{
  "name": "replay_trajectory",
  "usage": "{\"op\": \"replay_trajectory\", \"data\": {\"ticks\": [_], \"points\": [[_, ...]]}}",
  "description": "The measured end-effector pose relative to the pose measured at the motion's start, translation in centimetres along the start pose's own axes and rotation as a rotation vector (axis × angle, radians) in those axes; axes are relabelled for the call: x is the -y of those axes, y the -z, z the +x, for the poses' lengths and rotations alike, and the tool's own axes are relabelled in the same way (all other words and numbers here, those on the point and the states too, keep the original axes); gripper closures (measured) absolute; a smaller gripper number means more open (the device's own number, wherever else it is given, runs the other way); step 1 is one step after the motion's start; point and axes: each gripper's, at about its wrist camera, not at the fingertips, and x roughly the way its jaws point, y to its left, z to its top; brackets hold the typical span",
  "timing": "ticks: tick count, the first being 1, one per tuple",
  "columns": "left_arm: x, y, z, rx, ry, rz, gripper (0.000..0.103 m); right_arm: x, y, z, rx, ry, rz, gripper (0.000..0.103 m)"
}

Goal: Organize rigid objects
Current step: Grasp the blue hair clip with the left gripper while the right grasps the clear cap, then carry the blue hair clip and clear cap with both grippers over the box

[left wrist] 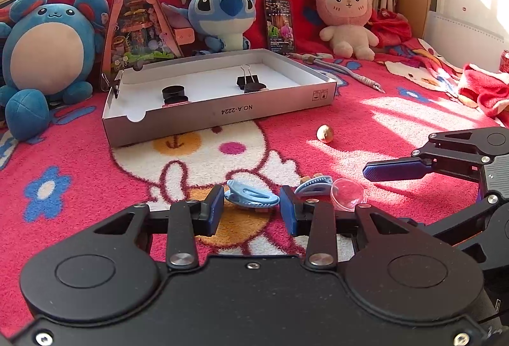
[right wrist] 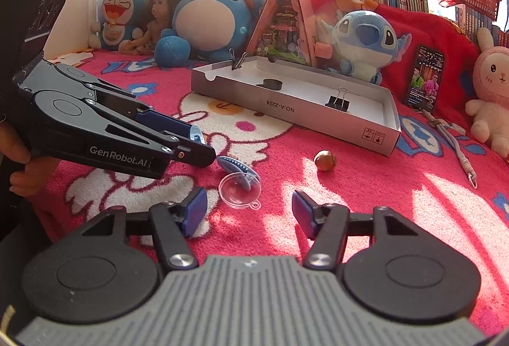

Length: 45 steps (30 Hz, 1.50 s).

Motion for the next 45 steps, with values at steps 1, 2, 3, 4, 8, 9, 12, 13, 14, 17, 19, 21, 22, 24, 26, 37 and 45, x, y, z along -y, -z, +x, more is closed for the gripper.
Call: {"op": "replay_trajectory", "data": {"ticks": [1, 2, 3, 4, 8, 9, 12, 13, 14, 17, 19, 21, 22, 24, 26, 37, 45], "points": [[0.0, 0.0, 0.0, 0.0, -0.001, -0.001, 0.066, -0.1, 0.0, 0.0, 0.0, 0.0, 0.0, 0.036], [-0.1, 0.0, 0.0, 0.0, -0.001, -0.003, 0.066, -0.1, 0.0, 0.0, 0.001, 0.0, -0.002, 0.037], [-0.1, 0.0, 0.0, 0.0, -0.001, -0.004, 0.066, -0.2, 0.0, -0.1, 0.001, -0.001, -0.004, 0.039], [-0.1, 0.1, 0.0, 0.001, -0.001, -0.005, 0.066, -0.2, -0.1, -0.1, 0.001, -0.002, -0.006, 0.041], [-0.1, 0.0, -0.1, 0.002, -0.003, -0.008, 0.066, -0.4, -0.1, 0.1, -0.006, -0.011, -0.003, 0.051], [-0.1, 0.1, -0.1, 0.003, -0.003, -0.009, 0.066, -0.4, -0.2, 0.1, -0.006, -0.012, -0.001, 0.054], [-0.1, 0.0, -0.1, 0.005, -0.005, -0.011, 0.066, -0.6, -0.3, 0.1, -0.01, -0.02, 0.0, 0.059], [-0.1, 0.0, -0.2, 0.006, -0.008, -0.012, 0.066, -0.6, -0.3, 0.1, -0.011, -0.021, 0.0, 0.06], [-0.1, -0.1, -0.2, 0.007, -0.01, -0.013, 0.066, -0.6, -0.3, 0.2, -0.012, -0.022, 0.001, 0.061], [-0.1, -0.1, -0.2, 0.008, -0.015, -0.021, 0.066, -0.5, -0.4, 0.2, -0.01, -0.016, 0.011, 0.069], [-0.2, -0.2, -0.2, 0.009, -0.019, -0.027, 0.066, -0.4, -0.4, 0.1, -0.009, -0.019, 0.023, 0.069], [-0.3, -0.3, -0.3, 0.014, -0.024, -0.033, 0.066, -0.3, -0.5, 0.0, -0.004, -0.018, 0.031, 0.069], [-0.4, -0.4, -0.3, 0.017, -0.026, -0.035, 0.066, -0.1, -0.6, 0.0, -0.001, -0.012, 0.033, 0.069], [-0.7, -0.7, -0.3, 0.024, -0.033, -0.042, 0.066, 0.1, -0.8, -0.1, 0.004, 0.001, 0.032, 0.069], [-1.2, -1.3, -0.3, 0.033, -0.042, -0.054, 0.066, 0.4, -1.1, -0.1, 0.01, 0.019, 0.039, 0.069], [-3.9, -5.5, 0.5, 0.12, -0.099, -0.118, 0.067, 4.6, -3.8, 1.3, 0.029, 0.113, 0.178, 0.069], [-6.9, -10.0, 3.2, 0.131, -0.125, -0.194, 0.067, 8.4, -7.6, 3.8, 0.027, 0.159, 0.261, 0.07]]}}
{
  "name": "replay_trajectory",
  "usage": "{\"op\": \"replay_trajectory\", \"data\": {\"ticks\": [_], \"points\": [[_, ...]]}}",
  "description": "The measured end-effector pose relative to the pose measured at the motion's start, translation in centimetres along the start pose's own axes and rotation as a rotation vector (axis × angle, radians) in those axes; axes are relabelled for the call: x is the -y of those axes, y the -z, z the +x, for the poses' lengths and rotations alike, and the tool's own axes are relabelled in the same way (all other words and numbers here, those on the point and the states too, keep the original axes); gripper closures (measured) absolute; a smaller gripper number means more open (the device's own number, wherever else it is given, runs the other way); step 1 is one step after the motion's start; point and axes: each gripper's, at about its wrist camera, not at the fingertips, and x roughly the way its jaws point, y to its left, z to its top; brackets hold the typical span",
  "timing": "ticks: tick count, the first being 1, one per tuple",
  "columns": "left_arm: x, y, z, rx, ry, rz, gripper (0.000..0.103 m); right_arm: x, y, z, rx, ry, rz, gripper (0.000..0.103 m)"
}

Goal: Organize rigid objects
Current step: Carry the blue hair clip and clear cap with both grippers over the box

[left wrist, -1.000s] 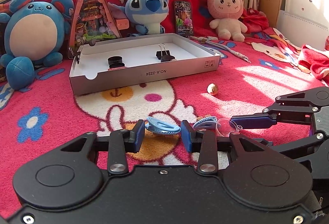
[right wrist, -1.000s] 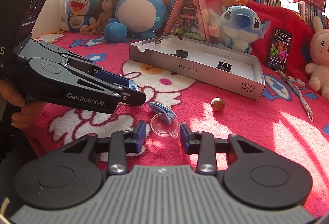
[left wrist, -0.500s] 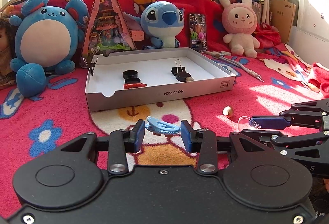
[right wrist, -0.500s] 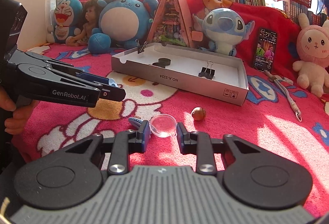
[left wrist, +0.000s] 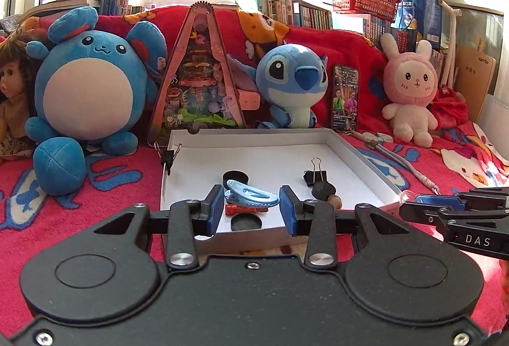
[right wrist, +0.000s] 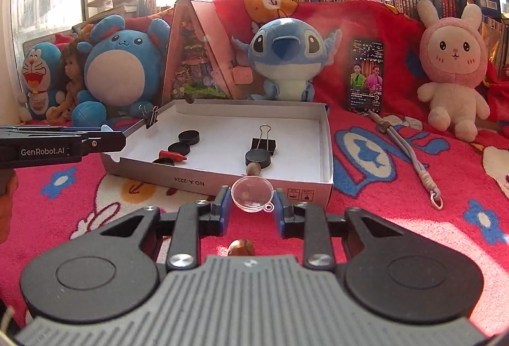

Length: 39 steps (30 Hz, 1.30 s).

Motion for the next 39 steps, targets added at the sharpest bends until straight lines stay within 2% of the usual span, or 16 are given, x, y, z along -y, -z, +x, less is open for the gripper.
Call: {"op": "replay_trajectory", "data": {"ticks": [5, 10, 15, 19, 24, 28, 39], "points": [[-1.0, -2.8, 3.0, -0.028, -0.015, -0.053, 0.067, 1.5, -3.0, 2.3, -0.009, -0.005, 0.043, 0.07], [-1.9, -4.7, 7.9, -0.105, -0.029, -0.132, 0.067, 2.5, -5.7, 5.0, -0.036, -0.005, 0.076, 0.07], [-2.8, -6.1, 12.8, -0.175, -0.053, -0.223, 0.067, 3.5, -8.0, 8.6, -0.102, 0.016, 0.17, 0.07], [-2.9, -6.8, 15.2, -0.202, -0.089, -0.228, 0.067, 4.1, -8.9, 11.8, -0.165, 0.018, 0.203, 0.07], [-2.3, -7.1, 16.9, -0.214, -0.109, -0.21, 0.067, 4.3, -8.9, 14.5, -0.187, 0.022, 0.253, 0.07], [-2.2, -6.7, 17.9, -0.239, -0.111, -0.23, 0.067, 3.8, -8.7, 16.3, -0.215, 0.029, 0.244, 0.07], [-2.2, -6.1, 19.2, -0.28, -0.126, -0.231, 0.067, 3.3, -8.8, 18.7, -0.248, 0.03, 0.247, 0.07]]}}
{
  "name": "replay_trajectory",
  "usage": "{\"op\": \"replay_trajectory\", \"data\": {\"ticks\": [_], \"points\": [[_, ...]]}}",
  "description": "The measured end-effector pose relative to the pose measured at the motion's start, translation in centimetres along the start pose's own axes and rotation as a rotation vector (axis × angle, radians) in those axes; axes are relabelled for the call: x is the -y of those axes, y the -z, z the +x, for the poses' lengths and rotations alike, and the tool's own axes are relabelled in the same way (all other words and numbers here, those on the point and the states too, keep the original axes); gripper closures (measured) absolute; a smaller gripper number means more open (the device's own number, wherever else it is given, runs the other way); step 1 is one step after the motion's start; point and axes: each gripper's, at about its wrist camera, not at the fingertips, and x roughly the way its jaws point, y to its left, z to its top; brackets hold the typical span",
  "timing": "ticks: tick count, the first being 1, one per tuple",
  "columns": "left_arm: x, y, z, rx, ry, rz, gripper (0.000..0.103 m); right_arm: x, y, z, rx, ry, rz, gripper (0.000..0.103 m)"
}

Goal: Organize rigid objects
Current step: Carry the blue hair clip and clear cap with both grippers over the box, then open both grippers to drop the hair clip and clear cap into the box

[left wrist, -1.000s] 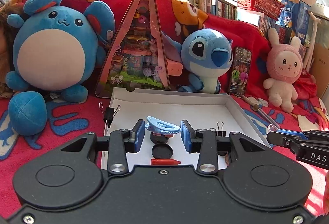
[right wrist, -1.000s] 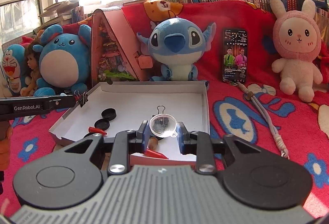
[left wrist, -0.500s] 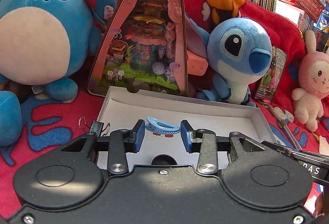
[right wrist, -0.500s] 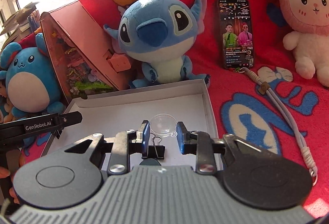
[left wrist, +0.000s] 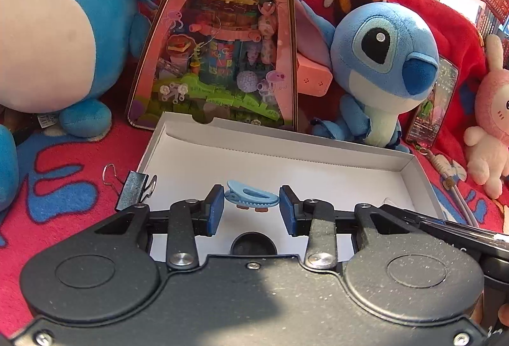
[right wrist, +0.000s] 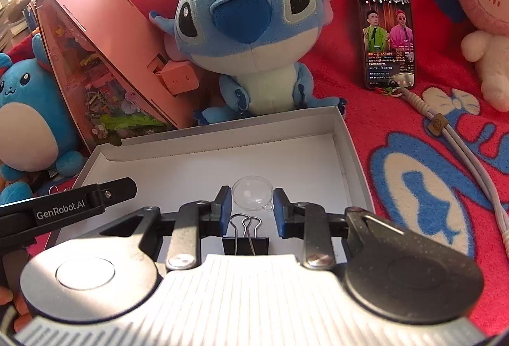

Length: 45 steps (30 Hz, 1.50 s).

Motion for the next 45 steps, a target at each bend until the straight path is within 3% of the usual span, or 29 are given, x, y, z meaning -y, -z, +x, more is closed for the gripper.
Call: {"op": "replay_trajectory", "data": {"ticks": [13, 36, 42, 45], "points": [[0.2, 0.9, 1.0, -0.029, 0.007, 0.013, 0.067, -0.4, 0.1, 1.4, -0.041, 0.017, -0.028, 0.07], [0.3, 1.2, 0.9, -0.007, -0.004, 0.04, 0.066, -0.6, 0.1, 1.8, -0.047, 0.01, -0.033, 0.07], [0.0, 1.3, 0.5, 0.0, 0.005, 0.015, 0.06, -0.4, 0.1, 1.7, -0.044, -0.002, -0.021, 0.066], [-0.1, 1.3, 0.0, 0.004, 0.012, 0.019, 0.055, -0.1, 0.2, 1.4, -0.038, -0.012, 0.001, 0.056]]}}
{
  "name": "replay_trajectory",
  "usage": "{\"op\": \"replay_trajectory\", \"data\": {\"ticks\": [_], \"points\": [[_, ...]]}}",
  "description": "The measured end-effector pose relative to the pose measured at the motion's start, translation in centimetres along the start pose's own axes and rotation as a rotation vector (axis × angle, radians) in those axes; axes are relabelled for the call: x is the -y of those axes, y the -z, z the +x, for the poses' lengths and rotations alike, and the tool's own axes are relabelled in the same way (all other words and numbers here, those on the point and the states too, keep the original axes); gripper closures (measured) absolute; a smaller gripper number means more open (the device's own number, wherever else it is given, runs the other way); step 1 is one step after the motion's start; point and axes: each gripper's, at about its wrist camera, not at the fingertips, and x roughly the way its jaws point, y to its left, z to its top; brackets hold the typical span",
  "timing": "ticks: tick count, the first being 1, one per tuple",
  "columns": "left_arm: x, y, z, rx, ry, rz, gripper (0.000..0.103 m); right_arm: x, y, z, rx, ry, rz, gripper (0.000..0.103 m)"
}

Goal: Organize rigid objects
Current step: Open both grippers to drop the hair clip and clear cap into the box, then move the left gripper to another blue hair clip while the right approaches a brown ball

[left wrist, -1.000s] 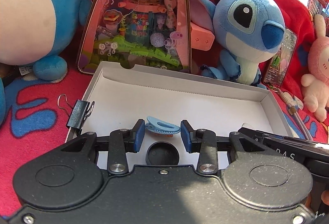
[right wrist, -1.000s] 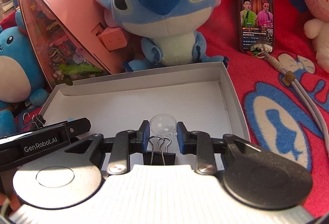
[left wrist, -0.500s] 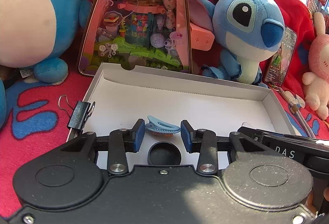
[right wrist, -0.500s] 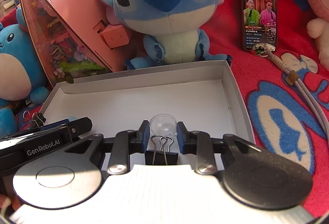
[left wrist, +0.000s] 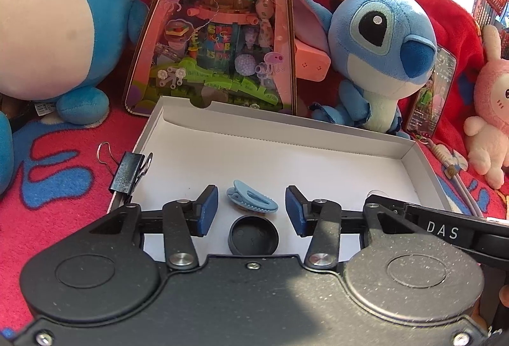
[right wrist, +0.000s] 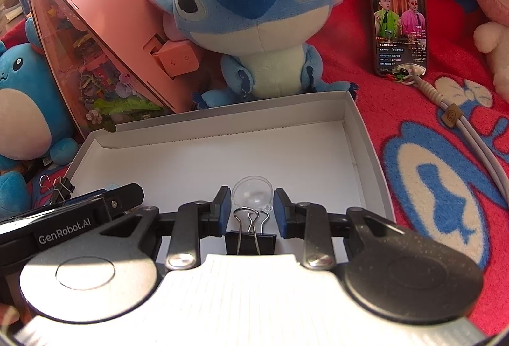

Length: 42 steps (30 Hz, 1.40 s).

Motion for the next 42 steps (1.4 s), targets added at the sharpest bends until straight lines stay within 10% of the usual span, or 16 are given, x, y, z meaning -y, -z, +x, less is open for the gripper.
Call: {"op": "replay_trajectory", "data": {"ticks": [8, 19, 42], "points": [[0.3, 0.4, -3.4, 0.065, -0.009, 0.053, 0.032, 0.2, 0.1, -2.1, 0.048, -0.028, -0.028, 0.045], [0.1, 3.1, -9.3, 0.118, 0.053, 0.125, 0.027, 0.2, 2.8, -7.4, 0.169, -0.044, -0.132, 0.021], [-1.0, 12.6, -18.5, 0.128, 0.187, 0.189, 0.023, -0.6, 12.5, -16.9, 0.311, -0.07, -0.394, 0.004]]}}
